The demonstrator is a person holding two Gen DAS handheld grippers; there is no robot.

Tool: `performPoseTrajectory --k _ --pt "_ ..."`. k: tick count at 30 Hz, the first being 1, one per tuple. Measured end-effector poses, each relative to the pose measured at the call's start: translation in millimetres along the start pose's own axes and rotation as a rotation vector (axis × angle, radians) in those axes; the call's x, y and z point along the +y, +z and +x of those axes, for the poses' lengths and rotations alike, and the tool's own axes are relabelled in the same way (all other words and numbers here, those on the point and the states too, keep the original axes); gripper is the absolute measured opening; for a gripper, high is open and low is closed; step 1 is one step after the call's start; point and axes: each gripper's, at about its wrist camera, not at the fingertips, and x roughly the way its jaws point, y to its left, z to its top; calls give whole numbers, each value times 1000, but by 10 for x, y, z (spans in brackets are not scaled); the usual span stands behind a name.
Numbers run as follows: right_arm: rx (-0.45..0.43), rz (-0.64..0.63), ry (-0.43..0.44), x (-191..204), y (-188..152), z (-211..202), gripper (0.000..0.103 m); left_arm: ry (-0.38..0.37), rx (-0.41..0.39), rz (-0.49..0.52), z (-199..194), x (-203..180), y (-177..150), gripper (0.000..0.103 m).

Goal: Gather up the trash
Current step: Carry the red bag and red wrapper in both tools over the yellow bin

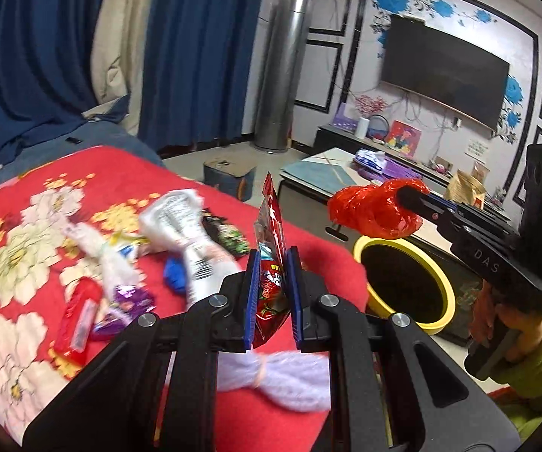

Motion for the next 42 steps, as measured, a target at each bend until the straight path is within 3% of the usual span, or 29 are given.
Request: performPoseTrajectory --k 22,42 --pt "37 153 -204 -1032 -215 -422 11 -187 82 78 716 -908 69 9" --pt "132 300 -261 -1573 -446 -387 11 -286 239 158 1520 -1607 -243 10"
